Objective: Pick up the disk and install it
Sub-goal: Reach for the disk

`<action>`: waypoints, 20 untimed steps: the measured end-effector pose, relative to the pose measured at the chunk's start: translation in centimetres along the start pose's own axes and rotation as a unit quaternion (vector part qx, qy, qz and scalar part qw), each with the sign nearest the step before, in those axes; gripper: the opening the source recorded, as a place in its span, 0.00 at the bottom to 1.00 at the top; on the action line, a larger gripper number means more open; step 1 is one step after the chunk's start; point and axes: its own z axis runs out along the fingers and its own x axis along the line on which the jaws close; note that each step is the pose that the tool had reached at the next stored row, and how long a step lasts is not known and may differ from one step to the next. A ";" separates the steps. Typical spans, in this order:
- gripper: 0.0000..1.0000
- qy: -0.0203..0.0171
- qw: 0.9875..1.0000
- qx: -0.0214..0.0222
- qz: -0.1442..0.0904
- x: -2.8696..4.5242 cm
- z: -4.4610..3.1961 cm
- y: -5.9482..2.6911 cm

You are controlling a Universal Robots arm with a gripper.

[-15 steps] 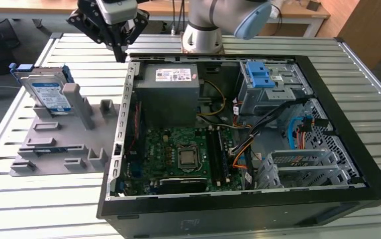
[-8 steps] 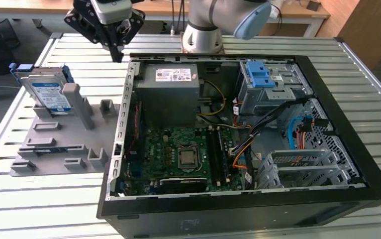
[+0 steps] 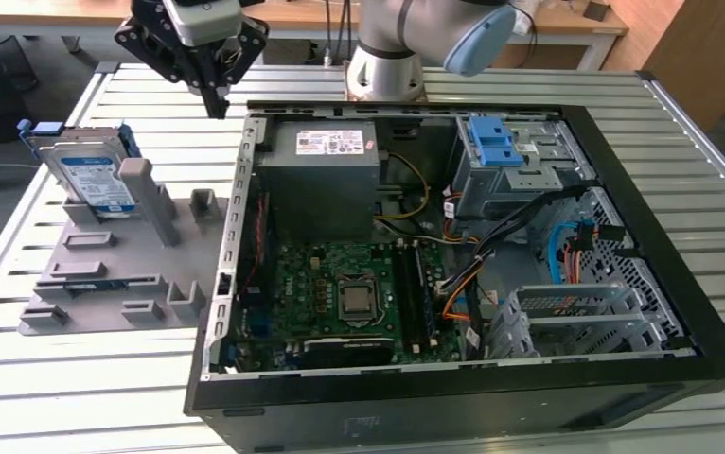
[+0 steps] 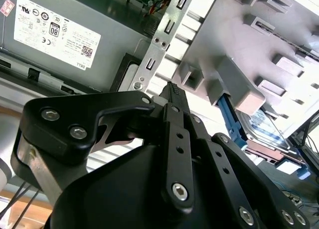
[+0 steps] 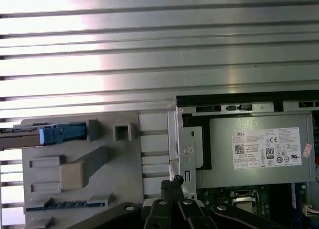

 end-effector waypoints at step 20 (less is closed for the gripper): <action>0.11 0.000 1.000 0.000 0.000 1.61 0.08 0.16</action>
